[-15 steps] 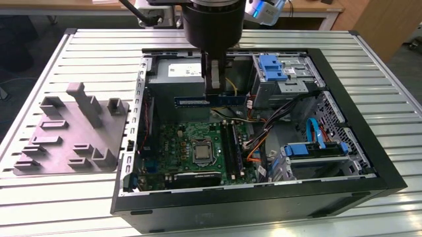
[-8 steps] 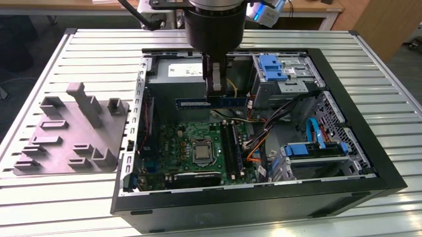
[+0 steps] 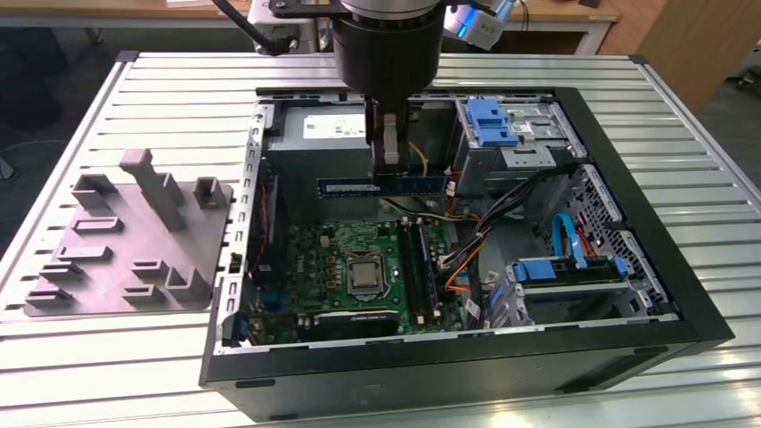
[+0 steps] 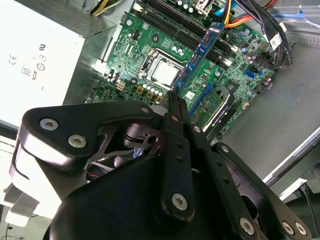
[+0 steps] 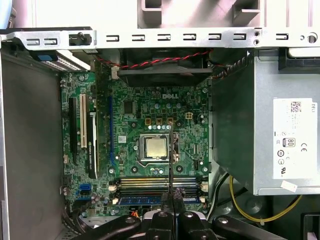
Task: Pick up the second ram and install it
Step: 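Insert the second ram into the second slot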
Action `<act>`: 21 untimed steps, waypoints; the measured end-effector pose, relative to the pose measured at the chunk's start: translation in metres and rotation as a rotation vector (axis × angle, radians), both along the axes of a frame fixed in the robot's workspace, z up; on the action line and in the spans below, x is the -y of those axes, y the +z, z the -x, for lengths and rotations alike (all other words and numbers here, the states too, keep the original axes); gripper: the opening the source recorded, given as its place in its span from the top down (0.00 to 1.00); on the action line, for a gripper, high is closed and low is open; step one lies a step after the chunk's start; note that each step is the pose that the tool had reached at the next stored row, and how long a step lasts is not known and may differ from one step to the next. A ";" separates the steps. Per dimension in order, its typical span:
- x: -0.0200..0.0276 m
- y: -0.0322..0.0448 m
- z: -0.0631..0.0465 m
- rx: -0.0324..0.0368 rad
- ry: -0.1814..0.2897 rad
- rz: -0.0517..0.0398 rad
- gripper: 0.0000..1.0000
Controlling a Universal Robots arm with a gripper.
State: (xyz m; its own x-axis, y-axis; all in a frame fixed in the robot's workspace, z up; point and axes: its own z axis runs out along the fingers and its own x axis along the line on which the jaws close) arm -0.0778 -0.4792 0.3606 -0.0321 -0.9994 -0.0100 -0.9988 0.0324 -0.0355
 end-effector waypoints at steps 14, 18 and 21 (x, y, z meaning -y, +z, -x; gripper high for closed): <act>0.0000 -0.0008 0.000 0.0000 -0.109 -0.0001 0.89; 0.0000 -0.0014 0.000 0.0000 -0.181 -0.0001 0.89; 0.0000 -0.0018 0.000 0.0000 -0.237 0.0000 0.89</act>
